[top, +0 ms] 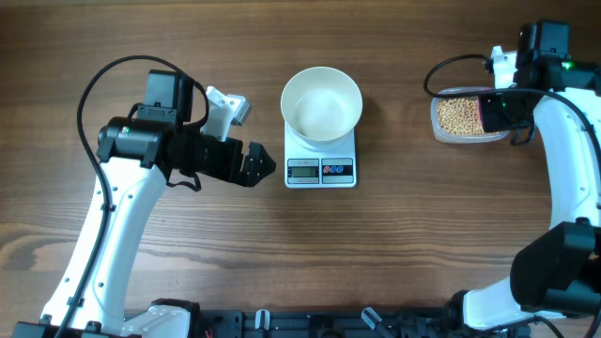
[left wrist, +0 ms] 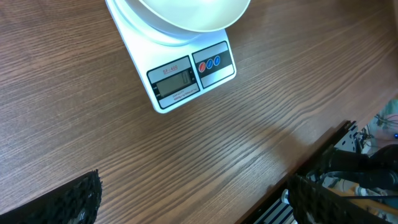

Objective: Scoop item into bowl and weigh 150g on scale
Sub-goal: 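Lower the pink scoop with the right gripper toward the soybean tub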

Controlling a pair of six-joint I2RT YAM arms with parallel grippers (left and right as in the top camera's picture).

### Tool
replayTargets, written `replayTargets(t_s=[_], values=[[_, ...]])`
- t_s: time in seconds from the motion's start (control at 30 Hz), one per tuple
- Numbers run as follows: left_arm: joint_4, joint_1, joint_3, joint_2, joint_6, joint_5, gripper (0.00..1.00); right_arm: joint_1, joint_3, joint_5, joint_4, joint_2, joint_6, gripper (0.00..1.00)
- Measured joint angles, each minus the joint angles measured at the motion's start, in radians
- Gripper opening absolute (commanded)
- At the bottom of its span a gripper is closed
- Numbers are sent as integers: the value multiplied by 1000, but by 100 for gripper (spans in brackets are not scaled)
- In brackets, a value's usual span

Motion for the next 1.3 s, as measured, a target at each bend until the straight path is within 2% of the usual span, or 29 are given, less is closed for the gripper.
replayTargets(t_s=[1.0,1.3], values=[[0,0,0,0,0,0,100,0,-30,-50,23,0,0,4],[0,0,0,0,0,0,100,0,-45,-10,54,0,23,4]])
